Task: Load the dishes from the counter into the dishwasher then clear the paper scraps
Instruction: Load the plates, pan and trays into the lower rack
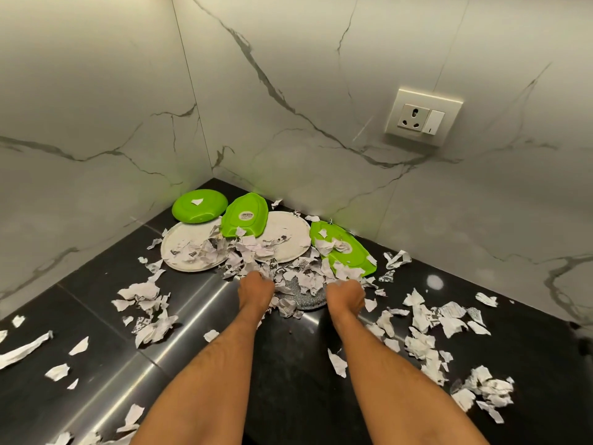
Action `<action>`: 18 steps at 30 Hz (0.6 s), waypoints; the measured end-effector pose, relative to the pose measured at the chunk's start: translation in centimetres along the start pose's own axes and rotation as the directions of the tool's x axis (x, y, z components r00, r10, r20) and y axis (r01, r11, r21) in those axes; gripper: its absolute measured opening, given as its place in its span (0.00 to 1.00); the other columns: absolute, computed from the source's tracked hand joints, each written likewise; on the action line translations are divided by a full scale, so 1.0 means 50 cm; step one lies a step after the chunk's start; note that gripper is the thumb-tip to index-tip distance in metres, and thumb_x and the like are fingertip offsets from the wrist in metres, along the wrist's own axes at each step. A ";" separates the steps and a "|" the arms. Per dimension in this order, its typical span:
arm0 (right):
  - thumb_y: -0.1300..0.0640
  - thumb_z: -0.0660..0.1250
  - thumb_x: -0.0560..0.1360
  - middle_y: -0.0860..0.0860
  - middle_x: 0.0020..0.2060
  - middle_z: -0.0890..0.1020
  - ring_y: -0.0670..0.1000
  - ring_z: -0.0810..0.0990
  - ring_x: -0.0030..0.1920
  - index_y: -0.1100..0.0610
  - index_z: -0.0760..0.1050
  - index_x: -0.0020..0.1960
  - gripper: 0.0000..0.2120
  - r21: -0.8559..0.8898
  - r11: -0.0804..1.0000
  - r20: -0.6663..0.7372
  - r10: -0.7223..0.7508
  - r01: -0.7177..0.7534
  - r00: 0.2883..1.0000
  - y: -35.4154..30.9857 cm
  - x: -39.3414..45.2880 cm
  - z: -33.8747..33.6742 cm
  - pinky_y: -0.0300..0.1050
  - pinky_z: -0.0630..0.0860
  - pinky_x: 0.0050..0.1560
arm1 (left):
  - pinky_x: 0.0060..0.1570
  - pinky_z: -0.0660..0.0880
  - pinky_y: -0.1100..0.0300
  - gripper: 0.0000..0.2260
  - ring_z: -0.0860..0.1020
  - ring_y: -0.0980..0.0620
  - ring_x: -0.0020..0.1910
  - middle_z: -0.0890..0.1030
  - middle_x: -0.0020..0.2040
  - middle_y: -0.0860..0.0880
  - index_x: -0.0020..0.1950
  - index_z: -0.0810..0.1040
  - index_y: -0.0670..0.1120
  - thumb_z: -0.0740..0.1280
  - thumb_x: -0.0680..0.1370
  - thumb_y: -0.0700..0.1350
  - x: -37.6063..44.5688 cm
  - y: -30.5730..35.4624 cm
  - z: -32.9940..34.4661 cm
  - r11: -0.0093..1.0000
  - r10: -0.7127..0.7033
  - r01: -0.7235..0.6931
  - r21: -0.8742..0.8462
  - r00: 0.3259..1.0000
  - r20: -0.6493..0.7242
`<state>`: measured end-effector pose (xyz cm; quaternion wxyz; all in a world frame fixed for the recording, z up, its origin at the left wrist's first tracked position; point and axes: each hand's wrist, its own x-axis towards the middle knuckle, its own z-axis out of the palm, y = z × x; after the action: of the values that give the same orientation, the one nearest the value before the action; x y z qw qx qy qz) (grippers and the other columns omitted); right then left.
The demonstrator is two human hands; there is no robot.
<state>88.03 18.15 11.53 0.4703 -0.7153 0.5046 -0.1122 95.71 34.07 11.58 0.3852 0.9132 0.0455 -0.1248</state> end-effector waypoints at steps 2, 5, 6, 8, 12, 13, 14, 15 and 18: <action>0.60 0.69 0.72 0.59 0.48 0.84 0.64 0.82 0.51 0.63 0.81 0.51 0.10 0.131 0.986 -0.024 0.107 -0.103 0.994 -0.008 0.006 0.004 0.51 0.79 0.50 | 0.36 0.67 0.57 0.04 0.74 0.46 0.40 0.76 0.38 0.46 0.43 0.75 0.39 0.63 0.77 0.38 0.006 -0.002 0.004 0.998 -0.013 0.012 -0.054 1.000 -0.012; 0.62 0.68 0.68 0.55 0.38 0.80 0.60 0.80 0.41 0.61 0.78 0.42 0.04 0.265 0.951 -0.002 0.165 -0.158 0.986 -0.011 0.014 0.013 0.55 0.80 0.45 | 0.28 0.66 0.59 0.13 0.73 0.52 0.33 0.74 0.33 0.49 0.57 0.76 0.32 0.64 0.75 0.37 0.022 -0.016 0.010 0.989 -0.039 0.035 -0.143 0.999 -0.027; 0.62 0.69 0.65 0.55 0.38 0.82 0.58 0.81 0.40 0.61 0.78 0.42 0.06 0.319 0.932 0.024 0.172 -0.171 0.985 -0.006 0.022 0.020 0.55 0.81 0.42 | 0.26 0.68 0.59 0.16 0.75 0.53 0.33 0.76 0.35 0.48 0.61 0.75 0.32 0.64 0.75 0.36 0.028 -0.022 0.010 0.984 -0.049 0.044 -0.173 0.998 -0.027; 0.63 0.70 0.60 0.56 0.44 0.84 0.55 0.84 0.42 0.60 0.78 0.49 0.17 0.417 0.889 0.065 0.178 -0.188 0.982 0.005 0.042 0.035 0.54 0.85 0.43 | 0.24 0.72 0.60 0.14 0.78 0.51 0.34 0.79 0.40 0.46 0.59 0.76 0.36 0.65 0.74 0.35 0.032 -0.024 0.006 0.972 -0.080 0.072 -0.225 0.996 -0.028; 0.64 0.78 0.64 0.57 0.51 0.81 0.57 0.82 0.49 0.62 0.73 0.59 0.26 0.466 0.860 0.107 0.180 -0.210 0.978 -0.012 0.030 0.028 0.56 0.83 0.54 | 0.45 0.78 0.53 0.19 0.78 0.43 0.50 0.77 0.56 0.41 0.60 0.74 0.38 0.74 0.71 0.36 0.038 -0.023 0.005 0.944 -0.156 0.123 -0.307 0.984 -0.086; 0.64 0.79 0.65 0.57 0.52 0.80 0.58 0.82 0.50 0.63 0.73 0.59 0.26 0.476 0.852 0.106 0.188 -0.216 0.976 -0.020 0.023 0.020 0.55 0.83 0.55 | 0.45 0.77 0.53 0.22 0.77 0.43 0.51 0.77 0.57 0.41 0.62 0.73 0.38 0.75 0.71 0.37 0.037 -0.021 0.005 0.934 -0.175 0.138 -0.330 0.981 -0.086; 0.64 0.80 0.66 0.57 0.52 0.79 0.58 0.81 0.51 0.64 0.73 0.60 0.27 0.488 0.844 0.100 0.197 -0.220 0.975 -0.025 0.021 0.015 0.54 0.82 0.56 | 0.45 0.76 0.53 0.22 0.77 0.43 0.51 0.77 0.57 0.41 0.62 0.73 0.37 0.77 0.71 0.38 0.040 -0.021 0.005 0.925 -0.181 0.140 -0.354 0.980 -0.087; 0.64 0.80 0.66 0.57 0.52 0.79 0.58 0.80 0.52 0.64 0.73 0.60 0.27 0.498 0.841 0.087 0.192 -0.209 0.978 -0.027 0.022 0.010 0.53 0.81 0.56 | 0.45 0.77 0.53 0.22 0.78 0.44 0.50 0.78 0.56 0.41 0.60 0.73 0.38 0.77 0.70 0.39 0.039 -0.019 0.004 0.916 -0.186 0.141 -0.376 0.979 -0.086; 0.63 0.81 0.65 0.57 0.50 0.80 0.57 0.80 0.50 0.64 0.74 0.57 0.25 0.533 0.822 0.059 0.202 -0.202 0.978 -0.036 0.025 0.001 0.52 0.81 0.55 | 0.44 0.80 0.50 0.16 0.78 0.44 0.44 0.79 0.49 0.41 0.52 0.75 0.40 0.77 0.70 0.40 0.039 -0.012 -0.001 0.905 -0.177 0.117 -0.408 0.978 -0.110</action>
<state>89.77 17.22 12.53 0.6605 -0.4978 0.5260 -0.1981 97.49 34.49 10.67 0.5485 0.8159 0.1666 -0.0750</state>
